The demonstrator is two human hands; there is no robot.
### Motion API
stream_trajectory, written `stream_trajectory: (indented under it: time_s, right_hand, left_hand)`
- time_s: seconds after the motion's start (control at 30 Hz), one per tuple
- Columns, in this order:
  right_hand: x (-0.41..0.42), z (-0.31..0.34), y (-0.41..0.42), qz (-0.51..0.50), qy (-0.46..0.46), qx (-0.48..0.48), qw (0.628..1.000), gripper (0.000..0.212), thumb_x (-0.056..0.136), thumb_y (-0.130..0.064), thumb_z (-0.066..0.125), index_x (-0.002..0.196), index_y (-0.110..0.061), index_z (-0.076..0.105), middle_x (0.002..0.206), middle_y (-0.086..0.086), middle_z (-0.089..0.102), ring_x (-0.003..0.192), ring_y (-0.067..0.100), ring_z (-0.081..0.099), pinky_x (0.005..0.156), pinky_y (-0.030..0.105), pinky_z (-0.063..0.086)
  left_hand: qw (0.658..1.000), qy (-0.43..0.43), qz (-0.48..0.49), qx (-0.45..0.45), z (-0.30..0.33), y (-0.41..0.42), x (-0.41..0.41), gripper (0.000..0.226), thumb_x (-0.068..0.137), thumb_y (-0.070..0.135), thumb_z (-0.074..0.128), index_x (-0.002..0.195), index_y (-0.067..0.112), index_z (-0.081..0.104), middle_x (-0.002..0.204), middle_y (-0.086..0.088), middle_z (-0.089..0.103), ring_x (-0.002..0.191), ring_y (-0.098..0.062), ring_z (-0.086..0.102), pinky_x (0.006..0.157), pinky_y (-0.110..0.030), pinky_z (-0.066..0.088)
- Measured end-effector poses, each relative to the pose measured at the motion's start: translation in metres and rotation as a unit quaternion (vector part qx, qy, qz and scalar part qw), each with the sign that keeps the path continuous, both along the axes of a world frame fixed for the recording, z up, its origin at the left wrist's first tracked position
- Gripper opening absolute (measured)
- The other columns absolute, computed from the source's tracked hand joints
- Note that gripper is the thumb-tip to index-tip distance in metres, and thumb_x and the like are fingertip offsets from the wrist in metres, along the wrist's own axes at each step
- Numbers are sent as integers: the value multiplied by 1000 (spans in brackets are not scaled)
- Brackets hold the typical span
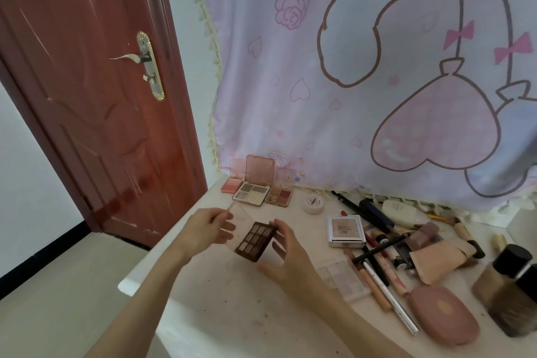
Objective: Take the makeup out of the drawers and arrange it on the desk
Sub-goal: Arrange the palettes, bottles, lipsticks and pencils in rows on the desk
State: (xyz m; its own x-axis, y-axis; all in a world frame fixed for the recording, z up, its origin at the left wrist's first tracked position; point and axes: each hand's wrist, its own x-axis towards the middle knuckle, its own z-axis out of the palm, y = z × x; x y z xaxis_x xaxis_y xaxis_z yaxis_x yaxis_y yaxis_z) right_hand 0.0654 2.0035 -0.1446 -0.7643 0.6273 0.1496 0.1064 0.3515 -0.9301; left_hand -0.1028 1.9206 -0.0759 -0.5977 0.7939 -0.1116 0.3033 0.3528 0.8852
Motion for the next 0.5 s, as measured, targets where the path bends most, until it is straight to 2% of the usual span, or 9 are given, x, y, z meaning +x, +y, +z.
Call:
stream_trajectory:
  time_s: [0.13, 0.23, 0.3, 0.4, 0.5]
  right_hand:
    - [-16, -13, 1, 20, -80, 18, 996, 85, 78, -32, 73, 145, -21, 22, 147, -6, 36, 131, 7, 38, 105, 19, 31]
    - [-28, -15, 5, 36, -126, 68, 989, 78, 82, -46, 63, 146, -25, 22, 149, -9, 31, 132, 6, 33, 103, 17, 26]
    - [-35, -17, 8, 39, -152, 130, 979, 76, 85, -50, 57, 147, -25, 20, 152, -8, 26, 137, 7, 25, 105, 17, 17]
    - [-45, -21, 12, 51, -202, 262, 942, 82, 85, -56, 52, 148, -18, 16, 155, -1, 20, 143, 12, 12, 112, 24, -1]
    - [-51, -28, 16, 39, -239, 317, 917, 94, 81, -69, 43, 149, -13, 10, 157, 0, 13, 145, 12, 5, 116, 31, -8]
  left_hand:
    - [994, 96, 0, -46, 0, 2, -31, 24, 97, 11, 41, 99, 4, 64, 85, -10, 70, 77, -22, 68, 64, -22, 52]
    - [985, 155, -23, -76, 2, 6, -50, 24, 97, 13, 42, 94, 11, 65, 83, -5, 70, 76, -16, 66, 67, -22, 52]
    - [980, 175, -44, -83, 2, 13, -58, 23, 97, 15, 43, 93, 14, 66, 82, -1, 69, 78, -16, 65, 69, -22, 50]
    - [968, 220, -79, -90, -1, 28, -61, 22, 96, 17, 45, 96, 19, 67, 85, 4, 68, 83, -14, 62, 76, -21, 46]
    - [953, 277, -83, -95, -3, 45, -63, 23, 96, 18, 46, 100, 20, 69, 90, 2, 65, 86, -14, 58, 79, -23, 41]
